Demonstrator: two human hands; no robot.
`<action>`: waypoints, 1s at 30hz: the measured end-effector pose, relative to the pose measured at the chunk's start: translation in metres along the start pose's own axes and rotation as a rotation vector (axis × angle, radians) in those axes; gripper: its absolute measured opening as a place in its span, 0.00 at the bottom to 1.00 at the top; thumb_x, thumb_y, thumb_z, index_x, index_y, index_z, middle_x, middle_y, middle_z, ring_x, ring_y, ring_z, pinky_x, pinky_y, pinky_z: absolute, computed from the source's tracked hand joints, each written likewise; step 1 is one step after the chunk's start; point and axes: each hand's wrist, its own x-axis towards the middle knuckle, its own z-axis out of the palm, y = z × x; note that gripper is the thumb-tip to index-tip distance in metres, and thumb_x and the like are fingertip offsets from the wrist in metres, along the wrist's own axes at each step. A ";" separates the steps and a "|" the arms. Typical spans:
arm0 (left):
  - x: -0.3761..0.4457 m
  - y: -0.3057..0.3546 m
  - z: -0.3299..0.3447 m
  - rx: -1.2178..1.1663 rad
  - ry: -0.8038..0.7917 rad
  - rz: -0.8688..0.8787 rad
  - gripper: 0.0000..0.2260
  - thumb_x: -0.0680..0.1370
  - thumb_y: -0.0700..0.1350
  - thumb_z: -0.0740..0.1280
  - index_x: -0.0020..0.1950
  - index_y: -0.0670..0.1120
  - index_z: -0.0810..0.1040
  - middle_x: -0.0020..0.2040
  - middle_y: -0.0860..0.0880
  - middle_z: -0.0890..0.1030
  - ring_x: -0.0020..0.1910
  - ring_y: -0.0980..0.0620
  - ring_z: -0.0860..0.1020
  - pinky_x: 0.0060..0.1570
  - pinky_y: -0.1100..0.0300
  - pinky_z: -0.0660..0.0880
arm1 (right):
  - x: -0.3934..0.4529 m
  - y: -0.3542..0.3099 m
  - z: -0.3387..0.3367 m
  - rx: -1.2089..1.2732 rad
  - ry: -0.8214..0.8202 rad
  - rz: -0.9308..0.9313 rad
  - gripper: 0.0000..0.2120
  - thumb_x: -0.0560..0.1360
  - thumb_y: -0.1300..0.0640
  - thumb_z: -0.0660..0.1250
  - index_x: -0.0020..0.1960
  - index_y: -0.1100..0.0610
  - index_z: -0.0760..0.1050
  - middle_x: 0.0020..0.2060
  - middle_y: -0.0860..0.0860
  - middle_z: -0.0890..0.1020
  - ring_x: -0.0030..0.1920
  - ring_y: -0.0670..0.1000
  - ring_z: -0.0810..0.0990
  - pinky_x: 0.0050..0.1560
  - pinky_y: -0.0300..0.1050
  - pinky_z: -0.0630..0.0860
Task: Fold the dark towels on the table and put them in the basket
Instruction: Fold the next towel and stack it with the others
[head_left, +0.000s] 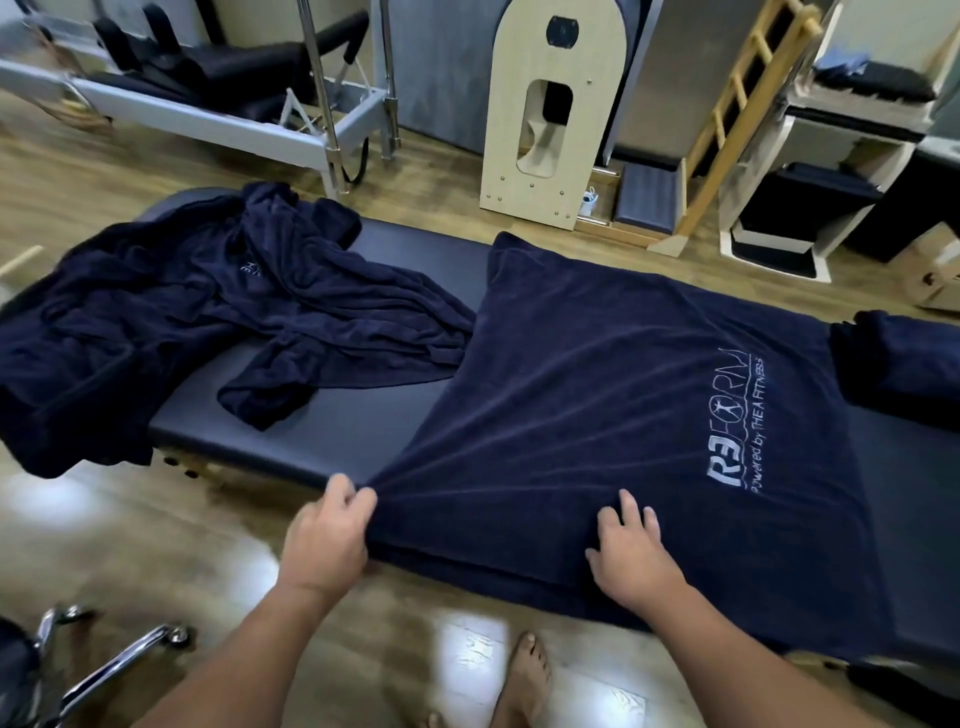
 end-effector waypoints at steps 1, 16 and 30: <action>0.003 -0.002 -0.005 0.037 -0.015 0.011 0.05 0.66 0.37 0.57 0.37 0.45 0.70 0.38 0.43 0.69 0.23 0.41 0.67 0.28 0.55 0.58 | -0.003 0.000 0.002 -0.022 0.000 -0.022 0.24 0.81 0.48 0.63 0.73 0.52 0.58 0.80 0.51 0.39 0.80 0.62 0.40 0.66 0.70 0.68; 0.009 0.029 0.013 0.394 -0.717 0.071 0.15 0.77 0.45 0.62 0.63 0.48 0.73 0.60 0.47 0.76 0.58 0.44 0.77 0.51 0.51 0.69 | -0.048 0.046 0.047 -0.391 0.330 -0.009 0.17 0.57 0.67 0.71 0.44 0.54 0.76 0.41 0.54 0.71 0.40 0.58 0.70 0.36 0.51 0.62; 0.055 0.094 0.032 0.344 -0.524 0.225 0.14 0.77 0.38 0.63 0.62 0.48 0.72 0.58 0.48 0.76 0.58 0.46 0.76 0.49 0.55 0.68 | -0.033 0.108 0.029 -0.297 0.442 0.037 0.18 0.57 0.64 0.82 0.36 0.54 0.73 0.33 0.49 0.74 0.35 0.55 0.74 0.34 0.46 0.60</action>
